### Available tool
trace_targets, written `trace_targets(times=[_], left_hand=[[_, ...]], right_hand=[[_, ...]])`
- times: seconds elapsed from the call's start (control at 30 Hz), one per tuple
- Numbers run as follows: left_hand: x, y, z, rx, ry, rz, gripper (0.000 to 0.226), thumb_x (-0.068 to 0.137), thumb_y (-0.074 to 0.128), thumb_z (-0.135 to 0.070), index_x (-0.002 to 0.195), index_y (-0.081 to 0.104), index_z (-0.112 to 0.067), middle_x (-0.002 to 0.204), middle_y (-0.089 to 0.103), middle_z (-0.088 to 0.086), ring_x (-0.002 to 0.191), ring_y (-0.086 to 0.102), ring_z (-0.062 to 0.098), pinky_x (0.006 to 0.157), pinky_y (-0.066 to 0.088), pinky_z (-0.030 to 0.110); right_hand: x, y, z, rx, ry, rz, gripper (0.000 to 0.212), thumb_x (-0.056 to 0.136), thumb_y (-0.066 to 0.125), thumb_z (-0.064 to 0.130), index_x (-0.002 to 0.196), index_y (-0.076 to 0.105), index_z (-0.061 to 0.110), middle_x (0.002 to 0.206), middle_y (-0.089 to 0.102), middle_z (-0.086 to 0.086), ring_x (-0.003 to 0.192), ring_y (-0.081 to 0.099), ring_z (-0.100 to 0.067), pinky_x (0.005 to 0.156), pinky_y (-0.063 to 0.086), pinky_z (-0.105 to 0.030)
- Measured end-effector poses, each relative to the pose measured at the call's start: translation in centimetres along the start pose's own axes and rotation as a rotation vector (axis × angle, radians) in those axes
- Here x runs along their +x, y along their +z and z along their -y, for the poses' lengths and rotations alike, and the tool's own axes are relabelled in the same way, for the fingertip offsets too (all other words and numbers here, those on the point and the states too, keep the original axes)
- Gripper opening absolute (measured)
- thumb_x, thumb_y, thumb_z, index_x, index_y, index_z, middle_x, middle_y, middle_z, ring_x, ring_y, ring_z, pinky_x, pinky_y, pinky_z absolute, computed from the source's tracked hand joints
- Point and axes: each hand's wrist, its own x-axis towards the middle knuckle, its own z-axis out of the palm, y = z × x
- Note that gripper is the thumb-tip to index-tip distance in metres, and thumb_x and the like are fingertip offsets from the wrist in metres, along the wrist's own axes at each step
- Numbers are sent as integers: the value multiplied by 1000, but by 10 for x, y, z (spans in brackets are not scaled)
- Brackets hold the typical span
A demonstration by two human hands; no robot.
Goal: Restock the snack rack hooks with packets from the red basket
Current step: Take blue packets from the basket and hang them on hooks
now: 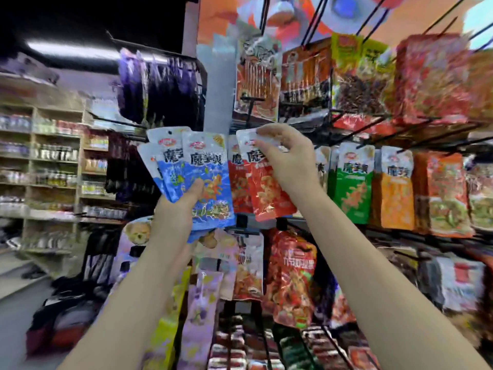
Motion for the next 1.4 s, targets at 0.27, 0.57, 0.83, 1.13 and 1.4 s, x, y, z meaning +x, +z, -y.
trace_targets(times=[0.27,0.57,0.83,1.13,1.4], left_hand=[[7,-12,5,-43,-65,16,101,50,89,-56,135,54,-12,126,66,17,100,70,46,67,58,67],[-1,-13,-2,-50,-61,59,47,89,74,-31,131,60,-15,117,74,9,96,74,34,76,59,57],[-11,-13,-5,-109,-61,47,53,83,77,-31,130,62,-13,112,76,7,95,74,35,76,58,53],[-15,-3,1,-104,1,114,63,64,90,-30,120,65,-17,112,76,8,100,74,32,83,59,59],[-26,51,6,68,39,342,39,69,73,-21,108,70,-13,100,79,7,89,76,30,75,63,53]], right_hand=[[5,5,11,10,-70,-28,16,91,71,15,107,74,12,96,69,13,91,60,9,83,44,-8],[18,12,14,0,-30,-3,18,91,72,16,108,73,15,100,71,11,96,63,3,86,46,-9],[16,12,13,-30,147,83,31,91,72,22,121,68,20,107,65,15,104,60,-6,95,50,-29],[-33,-11,23,-199,-112,-65,22,103,52,31,109,70,21,83,66,2,69,60,-15,65,48,-25],[-51,-22,9,217,264,34,40,87,78,25,105,42,20,85,65,-14,71,65,-16,63,50,-33]])
